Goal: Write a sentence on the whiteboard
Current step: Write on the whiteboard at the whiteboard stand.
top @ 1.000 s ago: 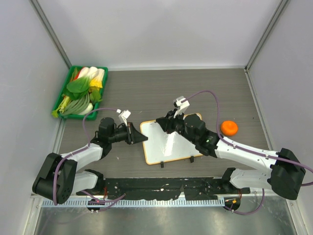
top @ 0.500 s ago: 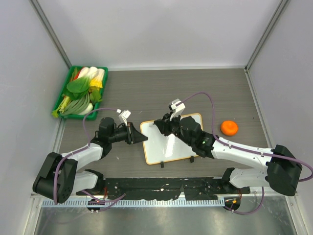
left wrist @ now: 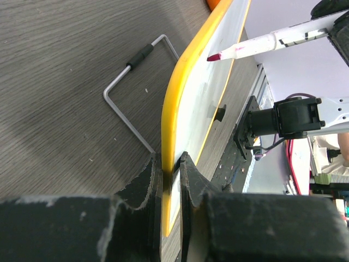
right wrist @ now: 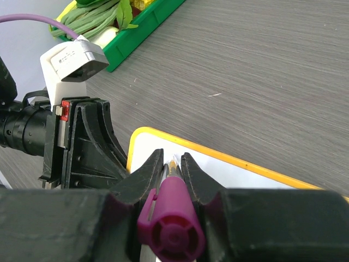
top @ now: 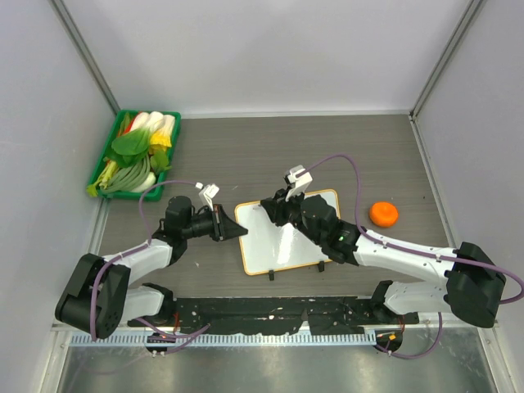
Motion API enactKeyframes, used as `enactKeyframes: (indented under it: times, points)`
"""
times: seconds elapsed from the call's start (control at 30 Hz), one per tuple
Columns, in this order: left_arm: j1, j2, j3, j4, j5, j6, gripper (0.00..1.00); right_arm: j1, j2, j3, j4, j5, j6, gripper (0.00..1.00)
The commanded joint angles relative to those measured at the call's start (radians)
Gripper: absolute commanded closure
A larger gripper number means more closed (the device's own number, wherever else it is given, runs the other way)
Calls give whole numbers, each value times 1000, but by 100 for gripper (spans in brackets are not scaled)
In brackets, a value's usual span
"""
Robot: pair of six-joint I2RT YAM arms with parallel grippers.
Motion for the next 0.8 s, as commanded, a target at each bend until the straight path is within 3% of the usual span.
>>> enactKeyframes:
  times: [0.0, 0.77]
  points:
    - [0, 30, 3, -59, -87, 65, 100, 8, 2, -3, 43, 40, -5, 99]
    - [0, 34, 3, -51, -86, 66, 100, 8, -10, -54, 4, -18, 2, 99]
